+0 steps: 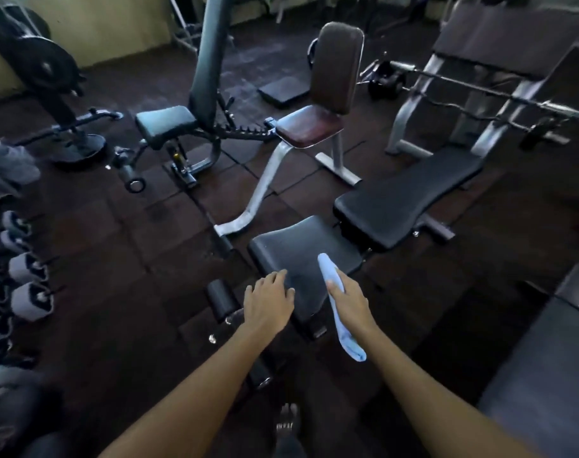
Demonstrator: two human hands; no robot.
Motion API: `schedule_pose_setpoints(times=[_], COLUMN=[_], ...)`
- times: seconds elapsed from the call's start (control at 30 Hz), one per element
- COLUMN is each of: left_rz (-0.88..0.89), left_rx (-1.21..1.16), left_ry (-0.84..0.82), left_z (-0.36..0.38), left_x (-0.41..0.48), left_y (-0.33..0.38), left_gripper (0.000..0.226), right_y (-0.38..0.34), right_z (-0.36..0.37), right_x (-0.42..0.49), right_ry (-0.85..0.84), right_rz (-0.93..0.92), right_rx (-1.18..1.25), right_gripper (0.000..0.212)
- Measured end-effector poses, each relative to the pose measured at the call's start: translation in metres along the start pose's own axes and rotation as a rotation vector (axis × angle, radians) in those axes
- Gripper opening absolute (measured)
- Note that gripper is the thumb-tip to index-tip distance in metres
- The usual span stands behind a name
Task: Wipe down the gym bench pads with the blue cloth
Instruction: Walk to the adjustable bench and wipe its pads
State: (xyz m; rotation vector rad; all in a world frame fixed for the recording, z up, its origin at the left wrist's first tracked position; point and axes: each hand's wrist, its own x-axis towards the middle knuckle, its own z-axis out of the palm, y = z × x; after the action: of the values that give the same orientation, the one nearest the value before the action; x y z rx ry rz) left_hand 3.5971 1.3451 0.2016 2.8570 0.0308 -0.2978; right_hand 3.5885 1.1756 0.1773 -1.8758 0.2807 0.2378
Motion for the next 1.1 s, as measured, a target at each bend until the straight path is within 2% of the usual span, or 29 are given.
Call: schedule_pose_setpoints(times=[0.2,0.3,0.43,0.57,0.7,0.8,0.93,1.1], left_rz=[0.111,0.131,0.098,0.002,-0.163,-0.305,-0.465,-0.559], left_rx=[-0.002,-0.012,-0.033,-0.074,-0.165,-0.218,-0.255,-0.22], left_ry=[-0.082,-0.108,-0.122,-0.134,-0.135,-0.139,-0.152,-0.086], left_z=[0.014,0.015,0.014,0.027,0.06,0.097,0.172,0.269], left_x=[0.109,0.156,0.205,0.244,0.271,0.28,0.293,0.319], left_y=[0.02,0.025,0.032,0.035,0.04,0.046,0.051,0.042], left_gripper=[0.051,0.051,0.051,0.051,0.05,0.049,0.051,0.054], right_y=[0.015,0.012,0.007,0.011,0.024,0.044,0.092,0.179], right_z=[-0.014,-0.017,-0.023,-0.027,-0.034,-0.041,-0.041,-0.02], right_x=[0.097,0.137,0.187,0.24,0.288,0.32,0.368,0.406], right_ry=[0.088,0.082,0.067,-0.009,-0.166,-0.266,-0.378,-0.302], right_rz=[0.183,0.213,0.246,0.252,0.225,0.198,0.071,-0.173], right_rx=[-0.104,-0.126,-0.169,-0.251,-0.38,-0.509,-0.71,-0.95], right_gripper=[0.071,0.067,0.077,0.071,0.048,0.046,0.044,0.046])
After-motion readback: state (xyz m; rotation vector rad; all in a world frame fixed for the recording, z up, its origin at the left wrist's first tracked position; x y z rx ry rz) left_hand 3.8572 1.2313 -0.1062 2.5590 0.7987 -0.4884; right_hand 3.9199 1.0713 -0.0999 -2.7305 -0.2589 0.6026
